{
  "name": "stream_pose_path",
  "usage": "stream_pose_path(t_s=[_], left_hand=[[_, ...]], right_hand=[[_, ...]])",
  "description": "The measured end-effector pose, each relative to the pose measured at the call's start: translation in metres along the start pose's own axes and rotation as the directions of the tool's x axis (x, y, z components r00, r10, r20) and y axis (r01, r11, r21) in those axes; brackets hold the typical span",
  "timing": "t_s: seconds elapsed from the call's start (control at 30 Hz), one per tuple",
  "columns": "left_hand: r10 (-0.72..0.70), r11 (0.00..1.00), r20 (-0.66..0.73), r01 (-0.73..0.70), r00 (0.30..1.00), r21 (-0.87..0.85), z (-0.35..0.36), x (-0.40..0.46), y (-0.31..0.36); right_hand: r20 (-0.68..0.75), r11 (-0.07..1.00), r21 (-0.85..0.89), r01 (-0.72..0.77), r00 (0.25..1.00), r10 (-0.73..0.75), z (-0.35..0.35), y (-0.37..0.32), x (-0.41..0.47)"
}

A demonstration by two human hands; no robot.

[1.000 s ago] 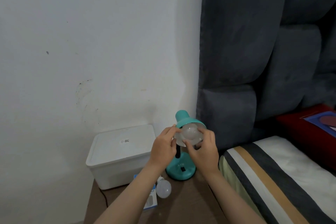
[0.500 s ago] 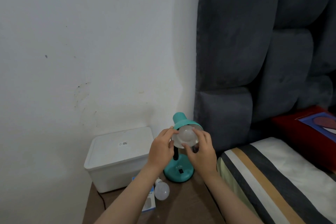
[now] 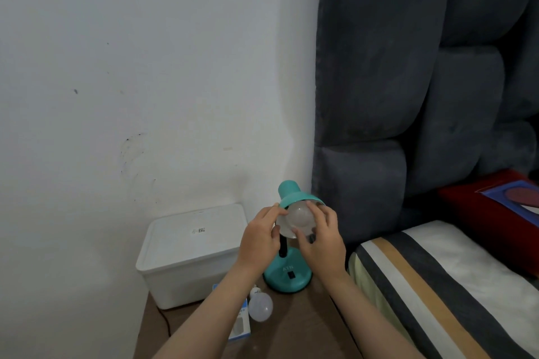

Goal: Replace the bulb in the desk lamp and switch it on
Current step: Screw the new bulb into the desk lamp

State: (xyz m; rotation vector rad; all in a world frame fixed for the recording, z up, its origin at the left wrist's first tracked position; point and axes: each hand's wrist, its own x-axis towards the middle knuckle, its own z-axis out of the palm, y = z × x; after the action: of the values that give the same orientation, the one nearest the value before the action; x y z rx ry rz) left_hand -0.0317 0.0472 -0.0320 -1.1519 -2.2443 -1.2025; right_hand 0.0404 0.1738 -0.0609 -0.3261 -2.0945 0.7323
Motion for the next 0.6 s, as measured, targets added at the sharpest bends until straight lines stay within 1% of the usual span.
stream_pose_path(t_s=[0.1,0.27,0.33,0.5,0.6], left_hand=[[0.006,1.000,-0.004,-0.006,1.000,0.003,-0.0003,0.0006,-0.0002],[0.013,1.000,-0.006,-0.013,1.000,0.008,0.0008,0.0006,-0.0006],[0.015,1.000,-0.008,-0.015,1.000,0.013,0.0012,0.0005,-0.0015],[0.019,1.000,-0.015,-0.019,1.000,0.002,0.0010,0.0007,-0.0013],[0.022,1.000,-0.012,-0.022,1.000,0.000,0.0017,0.0010,-0.0017]], right_hand=[[0.021,0.999,-0.018,0.039,0.999,-0.038,0.0022,-0.0014,0.0011],[-0.010,0.995,0.030,-0.093,0.996,0.093,0.0038,-0.0035,0.0013],[-0.021,0.997,0.006,-0.082,0.996,0.082,0.0036,-0.0045,0.0007],[0.015,0.999,-0.012,0.034,0.999,-0.034,0.0021,-0.0041,-0.0002],[0.006,1.000,0.006,-0.023,1.000,0.023,0.0037,-0.0049,0.0002]])
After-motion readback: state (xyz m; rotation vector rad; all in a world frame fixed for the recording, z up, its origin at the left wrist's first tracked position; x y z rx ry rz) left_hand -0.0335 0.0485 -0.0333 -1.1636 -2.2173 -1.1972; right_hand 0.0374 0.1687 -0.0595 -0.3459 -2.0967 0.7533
